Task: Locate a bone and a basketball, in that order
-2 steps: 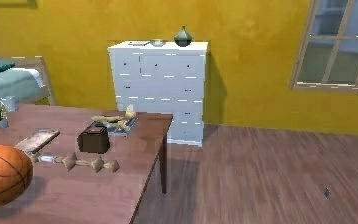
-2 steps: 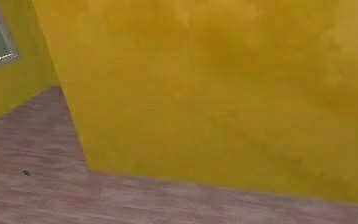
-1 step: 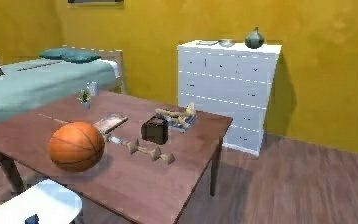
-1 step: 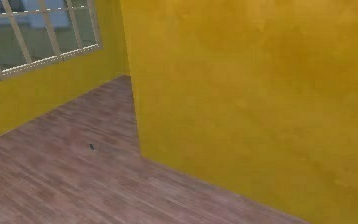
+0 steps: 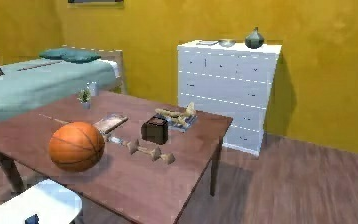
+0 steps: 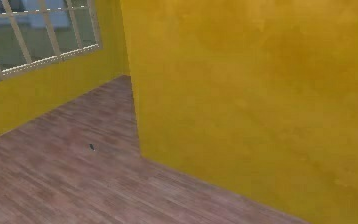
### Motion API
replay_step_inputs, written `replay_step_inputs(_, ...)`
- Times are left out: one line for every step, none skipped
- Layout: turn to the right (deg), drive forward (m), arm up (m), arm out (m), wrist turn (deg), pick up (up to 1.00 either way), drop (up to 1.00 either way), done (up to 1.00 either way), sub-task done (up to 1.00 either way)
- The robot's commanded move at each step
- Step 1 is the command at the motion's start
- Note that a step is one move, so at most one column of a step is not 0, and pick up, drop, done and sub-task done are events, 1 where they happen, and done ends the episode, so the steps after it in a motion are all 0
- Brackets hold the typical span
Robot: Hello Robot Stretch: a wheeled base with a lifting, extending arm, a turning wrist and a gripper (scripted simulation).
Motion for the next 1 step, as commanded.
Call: replay_step_inputs(-27.0, 0.00, 0.00, 0.00, 0.0, 0.00, 0.00, 0.00, 0.00)
